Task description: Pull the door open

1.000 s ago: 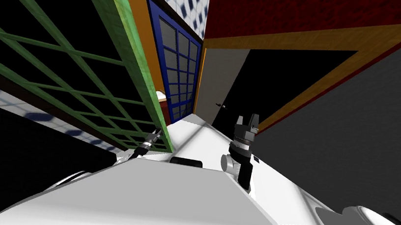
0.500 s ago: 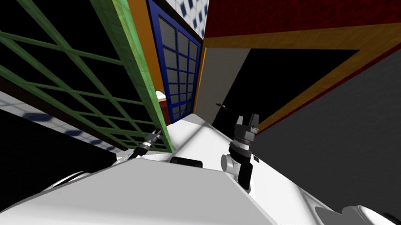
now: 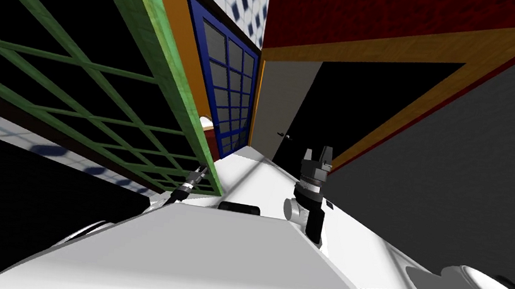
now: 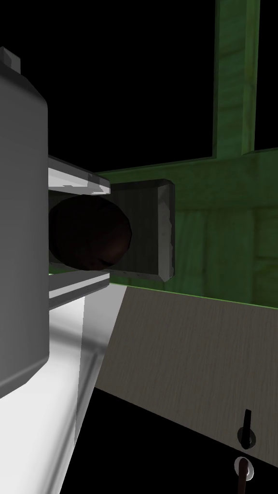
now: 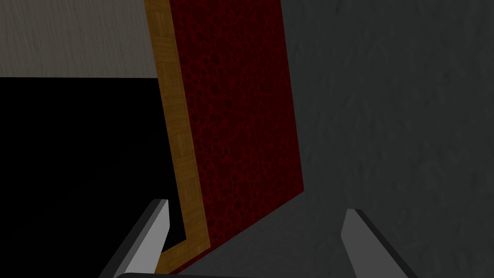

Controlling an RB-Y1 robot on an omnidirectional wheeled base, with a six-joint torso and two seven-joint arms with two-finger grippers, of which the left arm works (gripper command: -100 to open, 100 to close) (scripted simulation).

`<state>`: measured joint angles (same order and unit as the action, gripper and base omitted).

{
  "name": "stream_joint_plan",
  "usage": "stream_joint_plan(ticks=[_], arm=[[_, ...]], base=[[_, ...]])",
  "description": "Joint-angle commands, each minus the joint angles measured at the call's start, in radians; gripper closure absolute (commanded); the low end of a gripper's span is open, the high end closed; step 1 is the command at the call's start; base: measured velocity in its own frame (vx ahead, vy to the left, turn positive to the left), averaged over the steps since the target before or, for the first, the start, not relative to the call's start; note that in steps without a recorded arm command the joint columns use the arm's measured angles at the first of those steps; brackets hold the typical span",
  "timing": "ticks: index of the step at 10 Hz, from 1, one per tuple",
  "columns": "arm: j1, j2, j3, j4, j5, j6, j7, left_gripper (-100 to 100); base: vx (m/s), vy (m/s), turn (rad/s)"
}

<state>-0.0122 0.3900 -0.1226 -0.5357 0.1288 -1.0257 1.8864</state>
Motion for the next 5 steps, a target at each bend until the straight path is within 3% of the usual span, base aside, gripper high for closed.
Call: stream_joint_plan(ticks=[1, 2, 3, 5], arm=[[0.023, 0.011, -0.013, -0.008, -0.013, -0.031, 0.013, 100], [0.036, 0.019, -0.022, -0.009, -0.021, -0.051, 0.023, 100], [0.036, 0.019, -0.022, -0.009, -0.021, -0.051, 0.023, 100], [0.064, 0.038, -0.042, -0.012, -0.040, -0.096, 0.044, 100]], base=[[-0.011, -0.003, 0.038], [-0.017, -0.004, 0.056], [-0.003, 0.000, 0.014], [-0.005, 0.004, 0.052]])
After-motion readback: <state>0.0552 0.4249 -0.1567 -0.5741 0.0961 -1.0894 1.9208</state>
